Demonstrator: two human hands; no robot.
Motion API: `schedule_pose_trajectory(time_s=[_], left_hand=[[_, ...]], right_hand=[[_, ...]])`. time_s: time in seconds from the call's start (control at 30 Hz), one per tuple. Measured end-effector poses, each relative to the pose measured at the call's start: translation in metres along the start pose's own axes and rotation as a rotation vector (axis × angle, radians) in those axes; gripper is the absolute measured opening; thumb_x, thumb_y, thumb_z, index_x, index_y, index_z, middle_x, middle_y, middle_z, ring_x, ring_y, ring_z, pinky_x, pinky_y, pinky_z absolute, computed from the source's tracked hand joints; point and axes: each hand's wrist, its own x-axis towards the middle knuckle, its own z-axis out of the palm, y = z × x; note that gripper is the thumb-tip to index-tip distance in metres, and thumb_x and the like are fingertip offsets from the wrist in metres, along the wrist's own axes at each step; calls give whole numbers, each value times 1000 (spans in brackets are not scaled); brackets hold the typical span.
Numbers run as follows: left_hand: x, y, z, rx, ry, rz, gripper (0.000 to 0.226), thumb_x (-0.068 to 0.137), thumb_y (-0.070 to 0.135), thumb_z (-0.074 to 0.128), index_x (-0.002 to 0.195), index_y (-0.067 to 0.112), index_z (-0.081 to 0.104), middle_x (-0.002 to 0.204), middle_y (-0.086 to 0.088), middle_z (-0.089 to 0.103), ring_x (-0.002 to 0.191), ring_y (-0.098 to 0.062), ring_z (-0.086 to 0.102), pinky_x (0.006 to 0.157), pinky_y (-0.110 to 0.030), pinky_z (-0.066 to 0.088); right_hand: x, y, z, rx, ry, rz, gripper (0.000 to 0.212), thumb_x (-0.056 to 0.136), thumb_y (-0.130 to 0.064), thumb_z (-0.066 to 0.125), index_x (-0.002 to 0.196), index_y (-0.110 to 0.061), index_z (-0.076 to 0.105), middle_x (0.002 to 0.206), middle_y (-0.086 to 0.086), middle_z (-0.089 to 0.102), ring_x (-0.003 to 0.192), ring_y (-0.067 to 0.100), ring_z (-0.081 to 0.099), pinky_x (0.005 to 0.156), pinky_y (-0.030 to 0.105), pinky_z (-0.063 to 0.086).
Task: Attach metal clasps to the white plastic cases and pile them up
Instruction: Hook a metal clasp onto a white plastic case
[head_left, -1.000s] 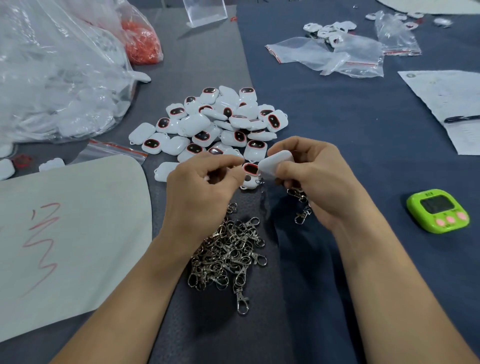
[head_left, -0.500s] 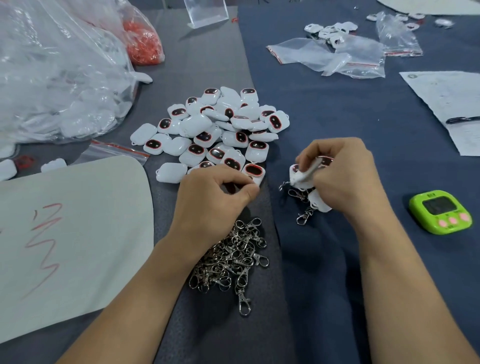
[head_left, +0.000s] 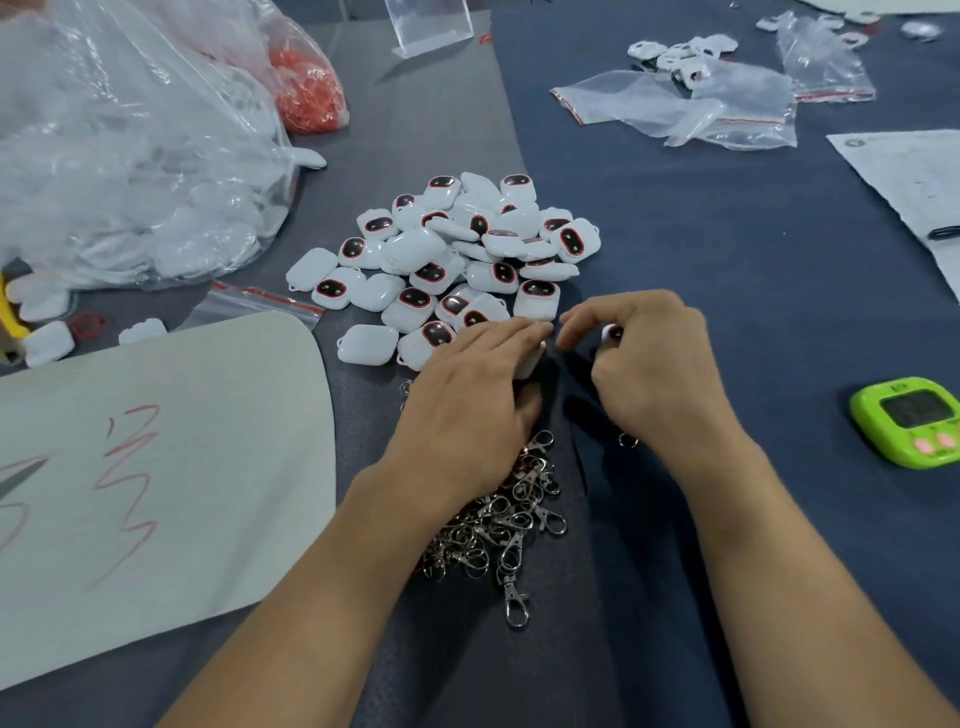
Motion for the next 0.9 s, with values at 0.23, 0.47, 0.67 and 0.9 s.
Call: schedule_pose_trajectory(time_s=[0.23,0.47,0.67,0.9], left_hand=[[-4,-5,-4,-181,206,-61,29,97,19,65,123,28,72,109,13,75,98,-2,63,85,-6,41],[4,-12,-13,-681,542,-308,18,87,7,76,96,23,79,86,18,77,80,0,74,74,-16,56],[4,-14,-12,-852,447,-302,25,78,8,85,87,31,78,82,8,79,77,-12,76,72,-24,60],[2,-25,-12,-316,363,-303,43,89,9,69,126,33,70,117,17,72,109,5,62,97,-4,41]], right_hand=[[-9,-9,7,74,-41,-138,46,78,4,55,96,-30,80,94,-15,77,92,4,68,82,14,52],[-16,-22,14,455,-101,-133,26,85,-22,79,110,-30,74,92,-11,78,87,4,75,82,30,62],[-15,-25,16,498,-117,-61,5,93,-23,75,90,-27,72,72,-7,76,58,11,71,56,29,57],[0,-13,15,211,158,9,10,88,-26,75,78,-28,73,69,-24,70,62,-1,66,57,10,46]])
